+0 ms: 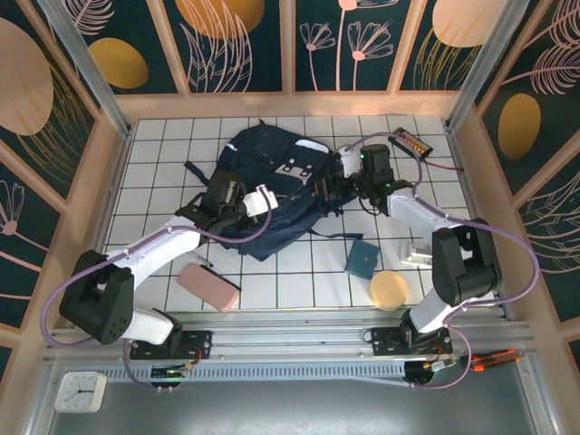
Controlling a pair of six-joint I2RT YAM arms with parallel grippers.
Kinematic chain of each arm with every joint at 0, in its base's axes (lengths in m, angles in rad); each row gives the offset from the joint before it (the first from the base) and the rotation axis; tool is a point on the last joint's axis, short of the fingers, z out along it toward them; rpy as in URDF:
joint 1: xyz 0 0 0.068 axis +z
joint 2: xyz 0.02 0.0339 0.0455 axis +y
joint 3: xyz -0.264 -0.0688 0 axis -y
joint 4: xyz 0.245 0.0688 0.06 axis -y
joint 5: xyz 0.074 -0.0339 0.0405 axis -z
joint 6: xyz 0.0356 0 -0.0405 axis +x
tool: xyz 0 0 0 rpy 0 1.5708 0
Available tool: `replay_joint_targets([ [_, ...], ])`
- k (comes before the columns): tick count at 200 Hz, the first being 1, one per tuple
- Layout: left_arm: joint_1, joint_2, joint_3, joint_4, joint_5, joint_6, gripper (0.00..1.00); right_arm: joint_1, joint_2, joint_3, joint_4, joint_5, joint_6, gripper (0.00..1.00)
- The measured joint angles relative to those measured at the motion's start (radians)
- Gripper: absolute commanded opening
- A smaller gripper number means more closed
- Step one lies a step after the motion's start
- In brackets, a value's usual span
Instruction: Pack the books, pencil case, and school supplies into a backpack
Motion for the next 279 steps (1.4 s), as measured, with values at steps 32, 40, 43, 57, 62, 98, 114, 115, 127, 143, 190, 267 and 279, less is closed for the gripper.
replay_joint_targets([
  [32,0.000,-0.002,-0.002,0.000,-0.002,0.012,0.00,0.000,0.064,-0.020,0.063,0.011,-0.237,0.98],
  [40,0.000,-0.004,-0.005,0.001,-0.004,0.015,0.00,0.000,0.078,-0.020,0.065,0.013,-0.276,0.95],
  [43,0.000,-0.006,-0.006,0.001,-0.004,0.016,0.00,0.000,0.085,-0.020,0.068,0.016,-0.293,0.93],
  [57,0.000,-0.015,-0.016,0.001,-0.011,0.023,0.00,0.001,0.105,-0.019,0.070,0.023,-0.351,0.87],
  [62,0.000,-0.019,-0.019,0.001,-0.013,0.024,0.00,0.002,0.111,-0.019,0.069,0.027,-0.363,0.87],
  [98,0.000,-0.039,-0.043,0.008,-0.028,0.042,0.00,0.020,0.126,-0.019,0.059,0.036,-0.473,0.85],
  [114,0.000,-0.041,-0.049,0.012,-0.031,0.049,0.00,0.037,0.128,-0.019,0.052,0.039,-0.509,0.83],
  [115,0.000,-0.041,-0.049,0.012,-0.031,0.049,0.00,0.038,0.129,-0.018,0.052,0.040,-0.510,0.83],
  [127,0.000,-0.043,-0.051,0.015,-0.034,0.053,0.00,0.055,0.135,-0.015,0.046,0.047,-0.533,0.82],
  [143,0.000,-0.043,-0.053,0.015,-0.035,0.056,0.00,0.075,0.139,-0.011,0.042,0.055,-0.555,0.80],
  [190,0.000,-0.043,-0.057,0.015,-0.038,0.064,0.00,0.098,0.174,0.000,0.039,0.055,-0.594,0.48],
  [267,-0.003,-0.043,-0.060,0.016,-0.052,0.068,0.00,0.100,0.181,-0.005,0.039,0.064,-0.595,0.30],
  [279,-0.003,-0.043,-0.060,0.016,-0.053,0.068,0.00,0.101,0.172,-0.014,0.039,0.069,-0.595,0.27],
])
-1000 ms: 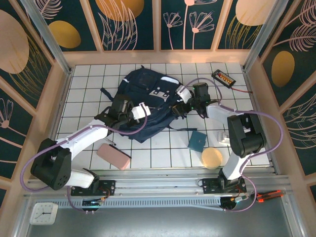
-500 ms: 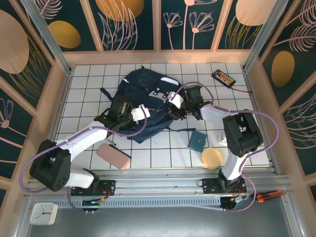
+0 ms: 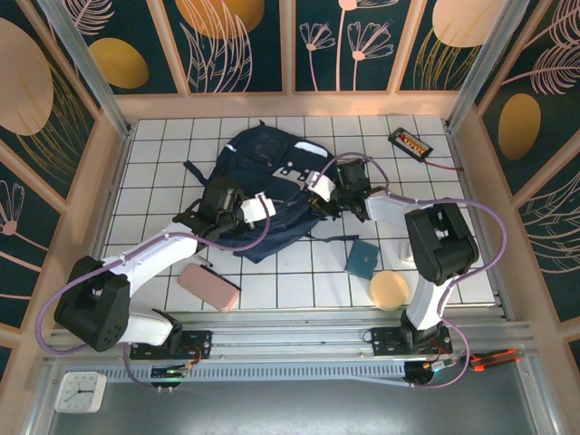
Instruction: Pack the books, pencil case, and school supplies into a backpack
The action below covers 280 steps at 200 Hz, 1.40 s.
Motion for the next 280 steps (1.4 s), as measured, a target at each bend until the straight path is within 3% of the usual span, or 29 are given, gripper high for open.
replay_joint_targets([
  [73,0.000,0.000,0.000,0.000,-0.005,0.000,0.00,0.043,-0.074,-0.035,-0.035,0.106,0.002,0.14],
  [130,0.000,-0.002,0.000,0.000,-0.010,0.000,0.00,0.113,-0.135,-0.054,-0.054,0.257,0.003,0.11],
  [164,0.000,-0.008,0.000,-0.001,-0.012,-0.003,0.00,0.150,-0.173,-0.054,-0.069,0.308,0.006,0.05],
  [226,0.001,-0.018,0.000,-0.018,0.002,-0.047,0.00,0.244,-0.198,-0.054,-0.109,0.355,0.049,0.02],
  [280,0.009,-0.028,0.002,-0.024,0.036,-0.124,0.00,0.299,-0.232,-0.071,-0.098,0.382,0.176,0.01],
])
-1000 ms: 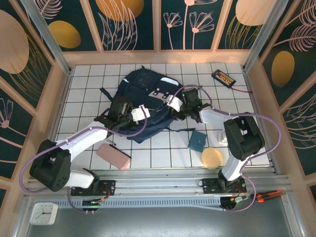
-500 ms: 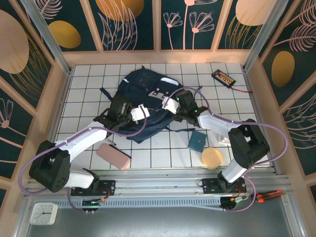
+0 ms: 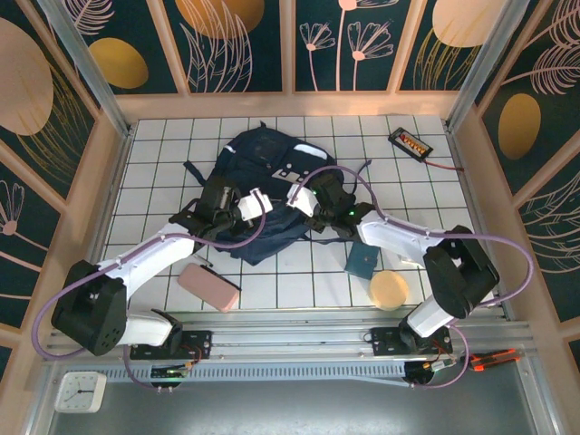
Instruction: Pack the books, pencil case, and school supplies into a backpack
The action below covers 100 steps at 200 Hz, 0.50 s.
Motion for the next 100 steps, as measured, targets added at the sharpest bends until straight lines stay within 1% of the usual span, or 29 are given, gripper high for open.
replay_joint_targets([
  [51,0.005,-0.002,0.027,-0.037,0.026,-0.084,0.00,0.092,-0.002,-0.004,0.023,0.031,0.101,0.01],
  [100,0.006,-0.002,0.068,-0.083,0.026,-0.146,0.00,0.125,-0.054,-0.057,0.090,0.051,0.231,0.00],
])
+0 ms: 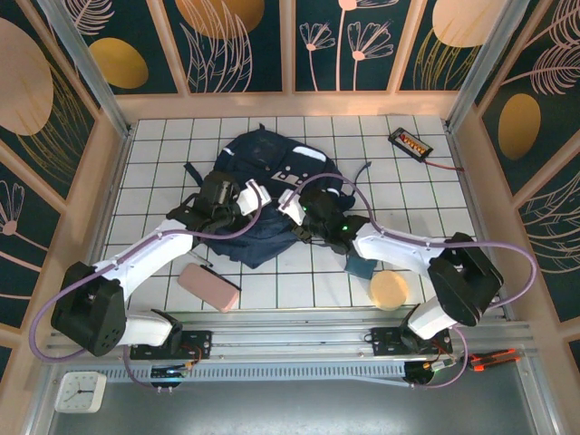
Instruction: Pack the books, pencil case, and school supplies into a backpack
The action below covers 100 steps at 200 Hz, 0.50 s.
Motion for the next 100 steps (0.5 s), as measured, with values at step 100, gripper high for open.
replay_joint_targets([
  [100,-0.015,0.071,0.170,-0.147,-0.009,-0.066,0.00,0.110,-0.135,-0.029,-0.024,0.101,0.070,0.00],
])
